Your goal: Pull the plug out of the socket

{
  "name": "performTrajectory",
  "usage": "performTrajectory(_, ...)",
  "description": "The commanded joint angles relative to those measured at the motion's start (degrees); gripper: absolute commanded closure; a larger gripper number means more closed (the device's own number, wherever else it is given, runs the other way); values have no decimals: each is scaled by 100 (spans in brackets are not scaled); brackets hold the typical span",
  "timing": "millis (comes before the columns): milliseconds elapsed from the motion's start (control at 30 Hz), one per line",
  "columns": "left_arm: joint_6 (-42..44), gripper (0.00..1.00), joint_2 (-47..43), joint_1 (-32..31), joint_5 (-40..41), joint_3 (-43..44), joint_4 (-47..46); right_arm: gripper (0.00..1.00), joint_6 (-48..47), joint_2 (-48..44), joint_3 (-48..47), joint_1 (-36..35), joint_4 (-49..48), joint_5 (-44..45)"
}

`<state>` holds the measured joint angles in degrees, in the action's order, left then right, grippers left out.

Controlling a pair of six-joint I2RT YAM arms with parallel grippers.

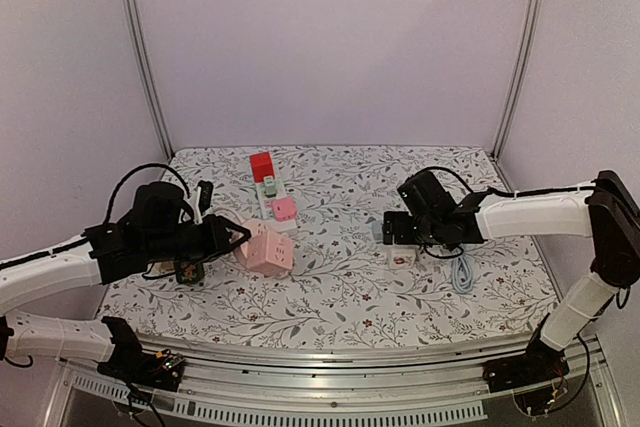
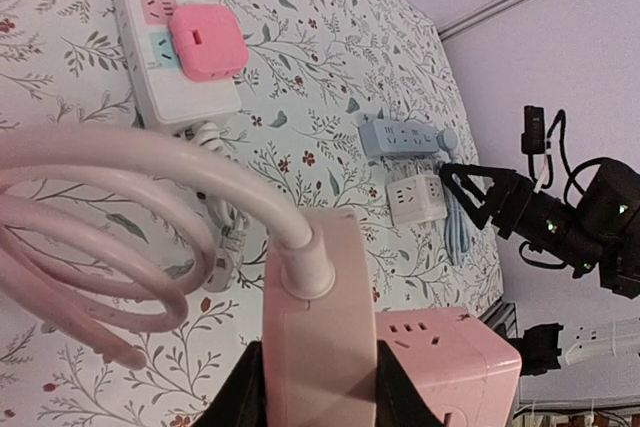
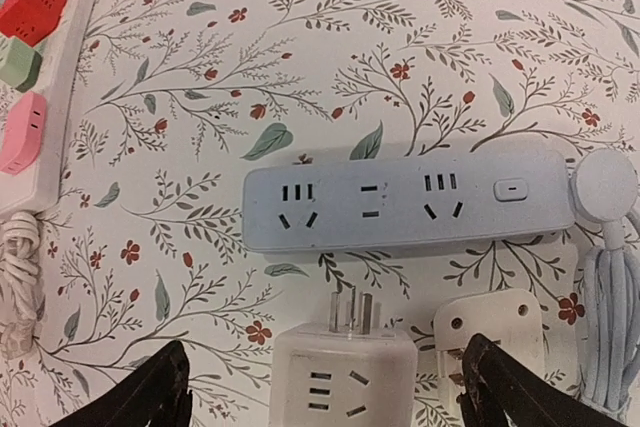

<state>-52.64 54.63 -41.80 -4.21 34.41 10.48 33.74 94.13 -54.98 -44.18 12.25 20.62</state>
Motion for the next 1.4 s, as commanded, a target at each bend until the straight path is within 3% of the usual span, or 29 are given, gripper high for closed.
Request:
performTrajectory(0, -391, 100, -174, 67, 210, -132, -635, 7, 172, -714, 23, 17, 425, -421)
performTrajectory(300, -598, 100, -66, -266, 752, -157, -943, 6, 590, -1431, -413, -625, 783, -1621)
performTrajectory(733, -637, 100, 549, -993, 1442, 21, -1384, 2, 1170, -578, -1145, -1589, -280, -3018)
performTrajectory(1367, -910, 100, 966, -1226, 1377, 121, -1934, 2, 1427, 700, -1858, -1898, -373, -3054)
